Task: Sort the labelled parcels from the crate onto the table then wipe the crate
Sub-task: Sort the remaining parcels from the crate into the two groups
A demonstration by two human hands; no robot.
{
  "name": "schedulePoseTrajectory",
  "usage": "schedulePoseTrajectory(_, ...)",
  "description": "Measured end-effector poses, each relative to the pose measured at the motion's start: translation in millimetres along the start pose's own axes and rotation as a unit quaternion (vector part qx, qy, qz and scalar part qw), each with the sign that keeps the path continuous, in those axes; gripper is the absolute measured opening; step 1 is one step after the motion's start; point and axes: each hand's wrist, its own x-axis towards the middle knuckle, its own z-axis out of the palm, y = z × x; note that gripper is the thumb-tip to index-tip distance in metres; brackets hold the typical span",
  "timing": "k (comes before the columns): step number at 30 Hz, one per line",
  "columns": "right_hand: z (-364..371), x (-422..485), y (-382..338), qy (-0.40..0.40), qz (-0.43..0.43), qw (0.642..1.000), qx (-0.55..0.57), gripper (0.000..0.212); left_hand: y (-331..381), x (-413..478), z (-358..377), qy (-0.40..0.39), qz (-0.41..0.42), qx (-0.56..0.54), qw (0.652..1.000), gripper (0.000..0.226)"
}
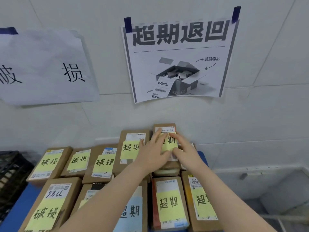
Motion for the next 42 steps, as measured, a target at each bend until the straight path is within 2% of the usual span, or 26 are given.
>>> schedulePoseTrajectory(6,7.7,11.8,13.8,0.004,0.033,0.999,0.022,0.053,-10.4,-0.5,6.6,0.014,-0.034,0.032,0.999,0.06)
schedulePoseTrajectory(9,7.7,13.1,14.2,-0.007,0.036,0.999,0.033,0.051,-14.3,-1.4,4.7,0.015,-0.064,0.014,0.998,0.058)
schedulePoseTrajectory(17,10.7,9.6,12.9,-0.043,0.056,0.995,0.072,0.049,-16.4,-3.3,3.7,0.006,-0.064,0.0,0.998,0.059)
schedulePoseTrajectory(23,21.3,4.5,3.8,0.022,0.033,0.999,0.02,0.047,-21.3,-21.8,-11.8,-0.012,-0.071,-0.001,0.997,0.063)
schedulePoseTrajectory(28,24.7,-2.9,-6.7,0.027,0.062,0.998,-0.007,0.045,-40.5,-61.2,-37.8,0.003,-0.089,-0.009,0.996,0.063)
schedulePoseTrajectory(32,28.0,-20.9,-30.6,0.109,0.033,0.987,-0.111,0.046,-73.6,-110.0,-72.7,0.033,-0.081,0.023,0.996,0.062)
schedulePoseTrajectory(35,59.9,-46.8,-84.8,0.16,-0.063,0.975,-0.143,0.046,-103.4,-164.3,-105.1,0.086,-0.076,0.024,0.993,0.058)
schedulePoseTrajectory(38,128.3,-92.8,-141.5,0.147,-0.151,0.968,-0.133,0.042,-142.5,-243.9,-123.7,0.143,-0.09,-0.013,0.986,0.056)
schedulePoseTrajectory(40,187.2,-134.1,-162.1,0.116,-0.17,0.973,-0.102,0.042,-178.9,-308.7,-125.6,0.164,-0.118,-0.031,0.979,0.057)
schedulePoseTrajectory(42,252.5,-170.4,-170.9,0.092,-0.154,0.981,-0.073,0.043,-222.3,-375.6,-122.4,0.157,-0.173,-0.042,0.971,0.058)
